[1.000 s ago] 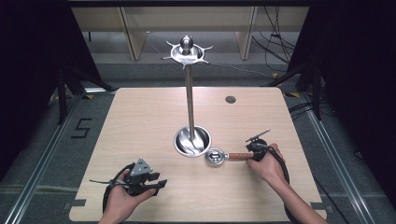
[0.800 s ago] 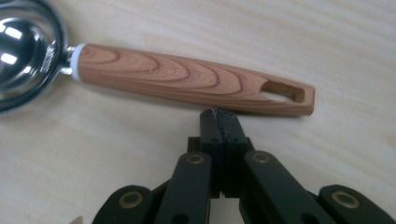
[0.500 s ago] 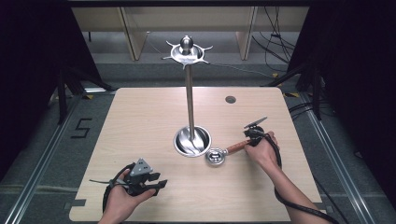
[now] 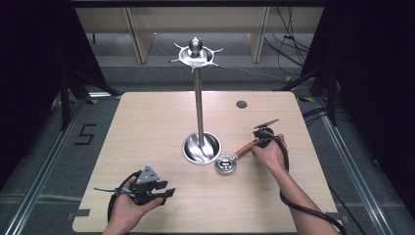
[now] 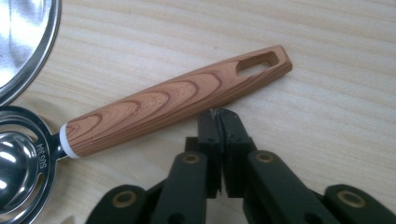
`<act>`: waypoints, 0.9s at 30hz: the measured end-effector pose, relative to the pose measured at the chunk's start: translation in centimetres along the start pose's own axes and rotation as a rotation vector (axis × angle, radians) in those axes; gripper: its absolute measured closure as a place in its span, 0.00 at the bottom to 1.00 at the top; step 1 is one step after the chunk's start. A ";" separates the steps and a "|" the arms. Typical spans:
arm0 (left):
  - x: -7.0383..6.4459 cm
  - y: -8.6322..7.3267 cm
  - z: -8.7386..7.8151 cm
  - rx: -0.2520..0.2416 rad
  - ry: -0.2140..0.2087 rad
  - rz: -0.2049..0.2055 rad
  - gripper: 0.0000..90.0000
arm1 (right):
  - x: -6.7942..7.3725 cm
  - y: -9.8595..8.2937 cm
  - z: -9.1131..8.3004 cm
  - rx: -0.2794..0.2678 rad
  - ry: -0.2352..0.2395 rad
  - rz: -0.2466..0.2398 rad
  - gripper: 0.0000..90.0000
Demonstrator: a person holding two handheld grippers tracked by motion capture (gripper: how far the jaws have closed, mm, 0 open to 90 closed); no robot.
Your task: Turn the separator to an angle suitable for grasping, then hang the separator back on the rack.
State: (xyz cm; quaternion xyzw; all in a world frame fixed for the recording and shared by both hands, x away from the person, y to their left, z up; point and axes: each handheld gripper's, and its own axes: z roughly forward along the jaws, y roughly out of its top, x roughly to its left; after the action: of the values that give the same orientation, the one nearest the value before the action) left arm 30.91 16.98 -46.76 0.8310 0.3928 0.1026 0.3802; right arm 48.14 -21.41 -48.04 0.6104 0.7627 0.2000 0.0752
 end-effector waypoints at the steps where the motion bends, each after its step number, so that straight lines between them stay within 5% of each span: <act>1: 0.0 0.0 0.1 -0.004 0.000 -0.006 0.64 | -0.1 0.0 -0.1 -0.005 0.005 0.007 0.92; 3: 0.0 0.0 0.1 0.003 -0.008 -0.001 0.64 | -0.7 0.0 -1.0 -0.021 0.011 0.072 0.76; 7: -0.1 0.0 0.1 -0.002 -0.008 -0.004 0.64 | -1.2 -0.1 -2.0 -0.037 0.017 0.103 0.66; 14: -0.1 0.1 -0.1 -0.013 0.014 0.007 0.64 | -0.2 1.1 -2.2 -0.010 0.031 0.296 0.50; 16: -0.1 0.0 -0.1 -0.008 -0.002 0.000 0.63 | -0.4 1.5 -2.1 -0.004 0.016 0.246 0.48; 19: 0.0 0.1 -0.2 -0.010 0.007 0.006 0.63 | 0.8 2.2 -1.6 0.022 0.022 0.338 0.46; 21: -0.1 0.1 -0.3 -0.010 -0.001 0.010 0.63 | 1.3 2.5 -1.3 0.018 -0.003 0.339 0.45; 22: -0.2 0.1 -0.2 -0.020 0.001 0.000 0.63 | 1.1 2.6 -1.0 0.020 -0.013 0.284 0.44; 25: -0.2 0.0 -0.2 -0.009 0.005 0.010 0.63 | 1.2 2.7 -0.7 0.028 -0.016 0.287 0.43; 26: -0.1 0.1 -0.3 -0.005 -0.004 0.015 0.63 | 1.8 2.8 -0.5 0.036 -0.010 0.350 0.42; 27: -0.1 0.1 -0.3 -0.010 -0.004 0.010 0.63 | 1.6 2.8 -0.2 0.042 -0.015 0.311 0.42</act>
State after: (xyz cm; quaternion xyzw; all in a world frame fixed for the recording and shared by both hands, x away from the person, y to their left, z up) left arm 30.71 17.00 -46.52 0.8313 0.3872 0.1051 0.3846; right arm 50.16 -19.42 -46.51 0.7241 0.6624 0.1885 0.0361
